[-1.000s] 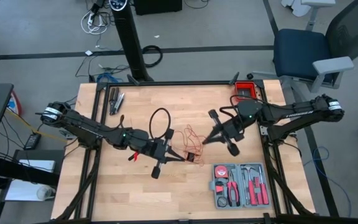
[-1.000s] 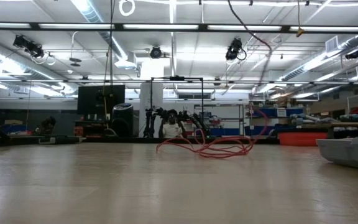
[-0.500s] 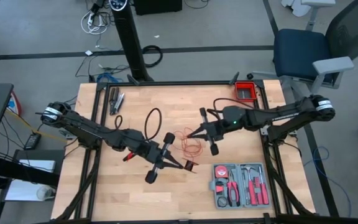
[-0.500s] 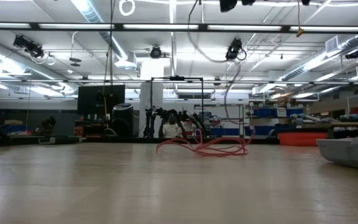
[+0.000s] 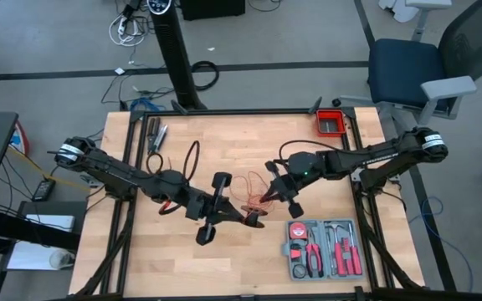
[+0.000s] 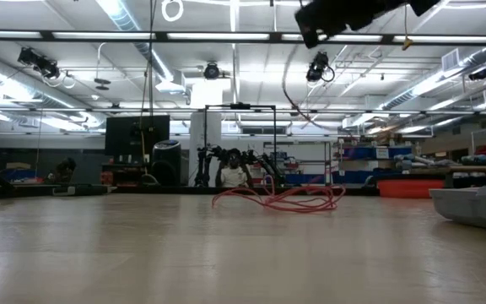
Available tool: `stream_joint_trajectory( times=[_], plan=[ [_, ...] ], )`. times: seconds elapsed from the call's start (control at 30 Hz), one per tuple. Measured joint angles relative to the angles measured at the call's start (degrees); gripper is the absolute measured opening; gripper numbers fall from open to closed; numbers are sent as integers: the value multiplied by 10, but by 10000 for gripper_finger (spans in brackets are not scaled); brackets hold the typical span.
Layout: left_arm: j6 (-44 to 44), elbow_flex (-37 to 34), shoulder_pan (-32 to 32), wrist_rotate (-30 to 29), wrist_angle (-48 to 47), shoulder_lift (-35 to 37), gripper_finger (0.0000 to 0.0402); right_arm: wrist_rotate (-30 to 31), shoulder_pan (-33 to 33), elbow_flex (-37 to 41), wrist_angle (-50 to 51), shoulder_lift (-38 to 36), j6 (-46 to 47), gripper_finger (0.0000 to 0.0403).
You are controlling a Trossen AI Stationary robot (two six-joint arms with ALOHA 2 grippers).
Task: Coil cords
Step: Uncoil the wire
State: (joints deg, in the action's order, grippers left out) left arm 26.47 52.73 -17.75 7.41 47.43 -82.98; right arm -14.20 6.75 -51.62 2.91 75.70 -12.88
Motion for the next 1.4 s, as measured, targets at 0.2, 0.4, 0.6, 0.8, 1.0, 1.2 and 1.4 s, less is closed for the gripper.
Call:
stream_joint_trajectory(
  times=[0.2,0.4,0.6,0.8,1.0,1.2,1.4],
  plan=[
    [20,0,2,0,29,0,3,35,0,0,82,-3,35,0],
    [47,0,2,7,37,0,3,101,-2,0,118,-8,63,0],
    [48,0,0,16,55,0,3,114,-13,0,137,-10,71,0],
    [47,0,-3,28,63,0,3,129,-29,0,155,-12,87,0],
    [48,0,-3,24,65,0,3,127,-28,0,203,-30,87,0],
    [48,0,-4,22,70,0,3,129,-28,0,286,-64,88,0],
    [48,0,-4,8,54,0,3,151,-30,0,384,-118,111,0]
  ],
)
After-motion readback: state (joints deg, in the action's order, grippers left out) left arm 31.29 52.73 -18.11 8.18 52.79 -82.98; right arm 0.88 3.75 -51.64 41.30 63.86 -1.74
